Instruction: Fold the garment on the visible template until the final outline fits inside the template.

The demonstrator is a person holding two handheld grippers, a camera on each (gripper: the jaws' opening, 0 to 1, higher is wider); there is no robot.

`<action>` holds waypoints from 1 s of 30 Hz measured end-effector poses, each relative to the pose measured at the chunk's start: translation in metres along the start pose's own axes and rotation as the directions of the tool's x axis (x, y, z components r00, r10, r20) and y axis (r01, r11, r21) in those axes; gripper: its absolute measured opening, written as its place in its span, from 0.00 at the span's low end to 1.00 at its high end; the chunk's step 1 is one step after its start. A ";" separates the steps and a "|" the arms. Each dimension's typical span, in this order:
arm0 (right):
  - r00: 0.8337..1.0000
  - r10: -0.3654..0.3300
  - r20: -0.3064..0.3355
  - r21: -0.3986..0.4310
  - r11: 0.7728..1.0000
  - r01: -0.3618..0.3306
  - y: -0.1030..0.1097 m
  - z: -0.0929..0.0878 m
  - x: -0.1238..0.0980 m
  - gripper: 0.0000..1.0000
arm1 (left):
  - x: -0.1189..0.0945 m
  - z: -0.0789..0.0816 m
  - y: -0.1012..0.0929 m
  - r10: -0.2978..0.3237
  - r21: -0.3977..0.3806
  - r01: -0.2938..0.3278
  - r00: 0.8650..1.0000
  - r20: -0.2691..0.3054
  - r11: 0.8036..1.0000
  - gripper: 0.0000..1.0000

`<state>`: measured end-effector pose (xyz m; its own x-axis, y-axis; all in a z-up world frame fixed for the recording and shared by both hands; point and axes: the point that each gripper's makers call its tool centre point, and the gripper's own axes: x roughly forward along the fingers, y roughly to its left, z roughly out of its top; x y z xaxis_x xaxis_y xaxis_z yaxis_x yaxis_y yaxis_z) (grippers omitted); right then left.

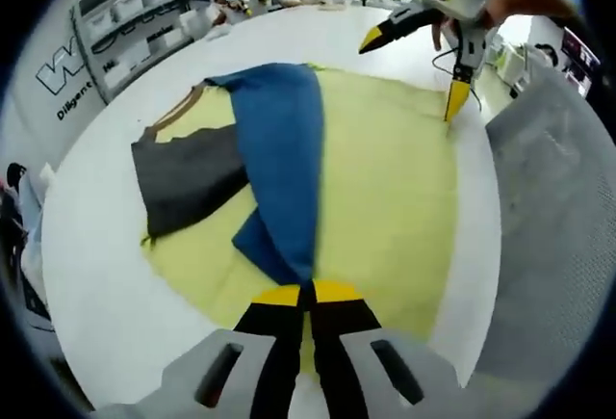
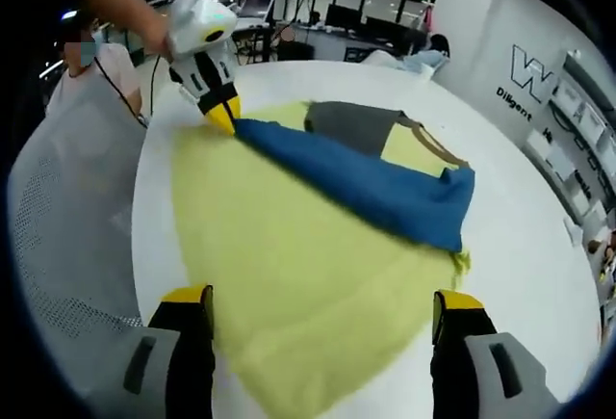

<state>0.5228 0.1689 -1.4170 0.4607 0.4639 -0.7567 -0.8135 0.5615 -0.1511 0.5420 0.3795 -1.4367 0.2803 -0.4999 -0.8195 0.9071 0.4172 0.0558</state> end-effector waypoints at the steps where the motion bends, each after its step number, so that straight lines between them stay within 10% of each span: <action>1: 1.000 0.002 0.000 0.000 1.000 -0.002 0.001 0.001 0.001 0.93 | 0.000 0.001 0.000 0.000 -0.008 0.000 1.000 -0.001 1.000 0.00; 19: 1.000 0.005 -0.031 0.041 0.999 -0.004 0.010 -0.016 -0.002 0.92 | -0.014 0.039 -0.002 -0.030 -0.125 0.037 0.998 0.052 0.991 0.00; 30: 0.998 -0.004 0.058 0.114 0.993 -0.003 0.019 0.013 -0.002 0.83 | -0.011 0.068 -0.034 -0.121 -0.157 0.140 0.985 0.126 0.978 0.00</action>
<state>0.5112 0.1878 -1.4100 0.4837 0.5004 -0.7181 -0.7689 0.6349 -0.0756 0.5296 0.3195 -1.3906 0.2058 -0.6384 -0.7417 0.8769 0.4568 -0.1499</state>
